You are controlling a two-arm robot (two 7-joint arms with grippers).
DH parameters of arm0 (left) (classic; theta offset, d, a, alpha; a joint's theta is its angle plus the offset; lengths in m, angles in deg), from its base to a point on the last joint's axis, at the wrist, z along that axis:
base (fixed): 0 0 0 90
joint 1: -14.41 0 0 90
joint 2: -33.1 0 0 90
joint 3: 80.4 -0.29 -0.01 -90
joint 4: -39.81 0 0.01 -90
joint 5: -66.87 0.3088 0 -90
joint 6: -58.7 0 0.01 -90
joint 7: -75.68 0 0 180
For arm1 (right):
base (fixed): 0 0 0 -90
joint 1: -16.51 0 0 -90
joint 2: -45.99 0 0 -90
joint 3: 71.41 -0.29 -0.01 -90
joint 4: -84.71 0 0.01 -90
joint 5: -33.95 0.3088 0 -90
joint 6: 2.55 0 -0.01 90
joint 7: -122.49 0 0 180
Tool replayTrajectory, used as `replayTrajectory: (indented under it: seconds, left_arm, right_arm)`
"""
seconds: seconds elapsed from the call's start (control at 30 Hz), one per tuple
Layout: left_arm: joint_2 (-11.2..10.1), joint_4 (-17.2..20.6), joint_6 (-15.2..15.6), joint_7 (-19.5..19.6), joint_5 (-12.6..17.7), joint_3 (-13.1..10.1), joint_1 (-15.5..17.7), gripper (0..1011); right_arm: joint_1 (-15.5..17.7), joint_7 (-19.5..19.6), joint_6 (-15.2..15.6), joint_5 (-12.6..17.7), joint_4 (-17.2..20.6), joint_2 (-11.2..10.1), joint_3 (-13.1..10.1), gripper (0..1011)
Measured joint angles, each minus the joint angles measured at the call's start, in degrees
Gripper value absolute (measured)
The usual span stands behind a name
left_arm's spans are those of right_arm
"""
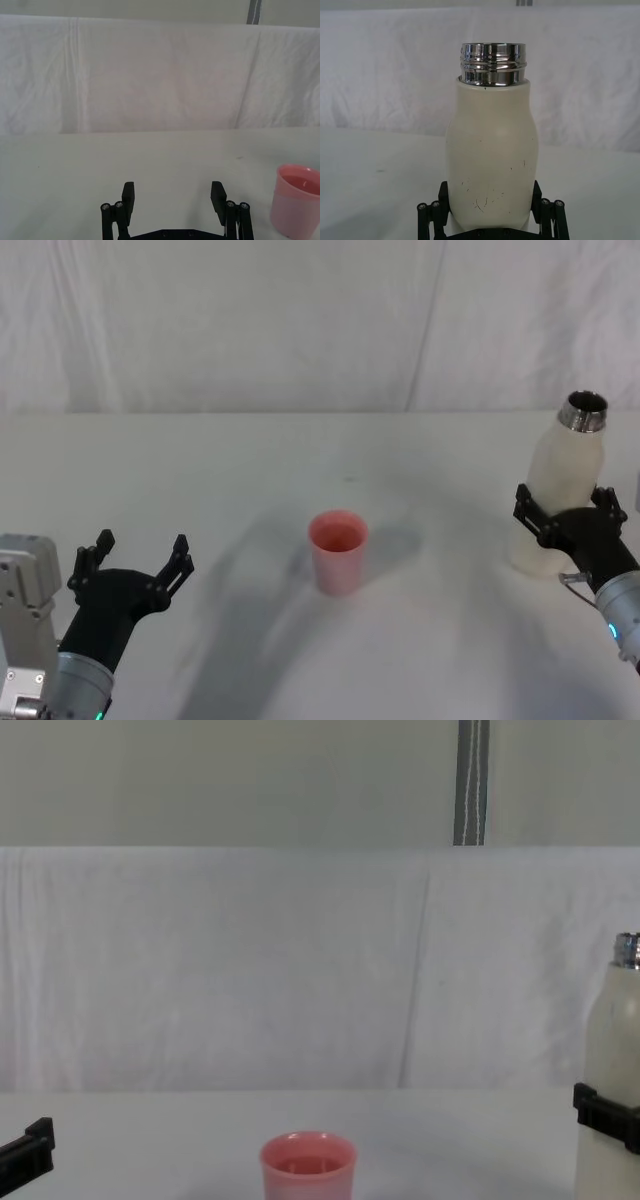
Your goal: Grasp the thermos with one hand and pour water into the cup lid.
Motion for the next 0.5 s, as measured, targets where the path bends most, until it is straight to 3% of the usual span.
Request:
replayTrajectory:
  seconds: [0.5]
  left_arm:
    - [0.00,0.00,0.00,0.00,0.00,0.00,0.00,1001]
  right_arm:
    - [0.76,-1.25,3.34,-3.10,6.02,-2.96,2.26,950]
